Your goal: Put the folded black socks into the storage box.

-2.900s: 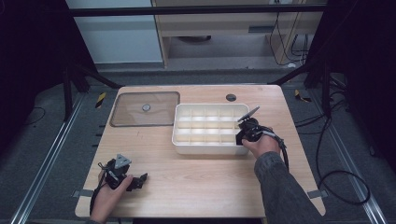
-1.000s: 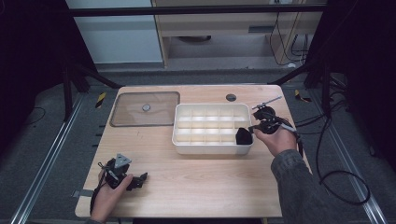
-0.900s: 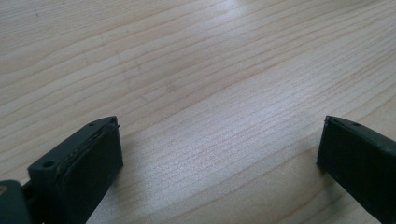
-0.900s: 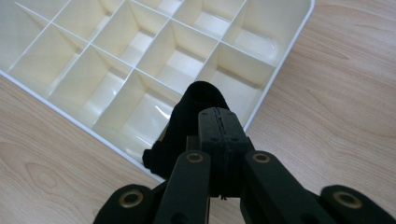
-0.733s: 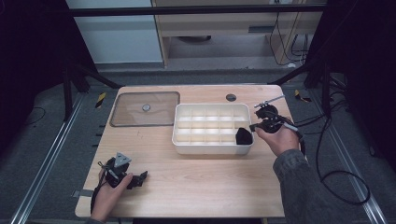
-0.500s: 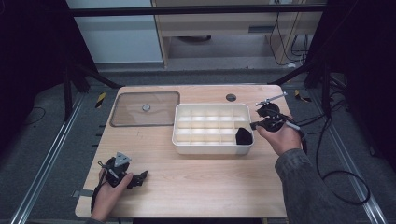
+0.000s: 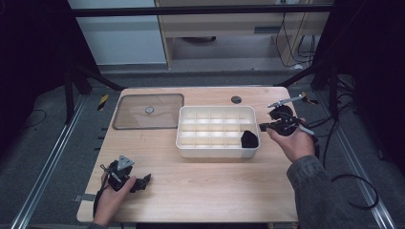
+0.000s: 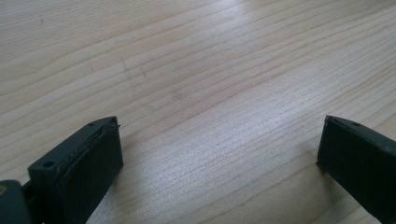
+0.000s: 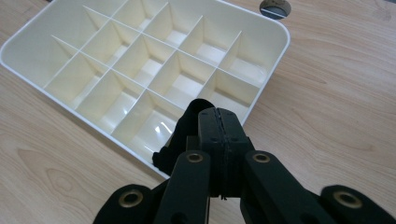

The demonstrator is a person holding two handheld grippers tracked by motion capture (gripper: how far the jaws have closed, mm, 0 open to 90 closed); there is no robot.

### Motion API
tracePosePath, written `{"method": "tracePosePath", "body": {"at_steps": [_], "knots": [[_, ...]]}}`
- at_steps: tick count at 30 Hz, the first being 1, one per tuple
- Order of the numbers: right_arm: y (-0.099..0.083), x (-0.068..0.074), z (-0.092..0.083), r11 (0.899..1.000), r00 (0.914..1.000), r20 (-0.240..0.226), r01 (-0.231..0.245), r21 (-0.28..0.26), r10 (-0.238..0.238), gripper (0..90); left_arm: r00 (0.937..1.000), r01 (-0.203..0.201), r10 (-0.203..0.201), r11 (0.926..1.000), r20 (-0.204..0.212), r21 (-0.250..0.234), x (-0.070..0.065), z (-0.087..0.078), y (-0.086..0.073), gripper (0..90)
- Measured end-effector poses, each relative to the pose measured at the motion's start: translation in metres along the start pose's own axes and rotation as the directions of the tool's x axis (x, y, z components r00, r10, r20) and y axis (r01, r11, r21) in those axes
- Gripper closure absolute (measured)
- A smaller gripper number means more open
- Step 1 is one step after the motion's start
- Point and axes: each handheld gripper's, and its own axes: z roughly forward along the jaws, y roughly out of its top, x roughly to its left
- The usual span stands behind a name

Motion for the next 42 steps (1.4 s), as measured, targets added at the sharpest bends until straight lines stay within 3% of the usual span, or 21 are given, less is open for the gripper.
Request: {"method": "tracePosePath", "body": {"at_steps": [13,15,22,24,25,27,28,29,34,42], "knots": [[-0.012,0.004,-0.011,0.999,0.9999,-0.013,0.002,-0.048,-0.002,89.1,1.0000,-0.002,0.002,1.0000,0.003,-0.001,0.000,0.000,0.000,0.0],[-0.013,0.004,-0.013,0.998,1.0000,-0.007,0.002,-0.060,-0.002,82.7,1.0000,-0.002,0.002,1.0000,0.003,-0.001,0.000,0.000,0.000,0.0],[-0.013,0.008,-0.020,0.994,0.9991,0.038,-0.016,-0.107,0.020,41.6,1.0000,-0.003,0.003,1.0000,0.003,-0.001,0.000,0.000,0.000,0.0],[-0.013,0.008,-0.020,0.994,0.9988,0.045,-0.015,-0.112,0.020,37.4,1.0000,-0.002,0.002,1.0000,0.002,-0.001,0.000,0.000,-0.001,0.0],[-0.013,0.009,-0.021,0.993,0.9981,0.056,-0.017,-0.120,0.024,29.5,1.0000,0.000,0.000,1.0000,0.003,-0.003,-0.001,0.000,-0.001,0.0],[-0.013,0.010,-0.022,0.991,0.9971,0.074,-0.008,-0.136,0.018,20.9,1.0000,0.000,0.000,1.0000,0.003,-0.003,-0.001,0.000,-0.001,0.0],[-0.013,0.010,-0.022,0.991,0.9971,0.074,-0.008,-0.136,0.018,20.9,1.0000,0.000,0.000,1.0000,0.003,-0.003,-0.001,0.000,-0.001,0.0],[-0.014,0.012,-0.023,0.989,0.9955,0.093,-0.007,-0.147,0.021,13.3,1.0000,0.000,0.000,1.0000,0.003,-0.003,-0.001,0.000,-0.001,0.0],[-0.019,0.014,-0.027,0.986,0.9955,0.095,0.013,-0.169,0.004,6.3,1.0000,0.001,-0.001,1.0000,0.002,-0.004,-0.001,0.000,-0.001,0.0],[-0.035,0.015,-0.033,0.983,0.9953,0.096,0.009,-0.185,0.009,5.6,1.0000,0.002,-0.002,1.0000,0.004,-0.003,-0.001,0.000,-0.001,0.0]]}}
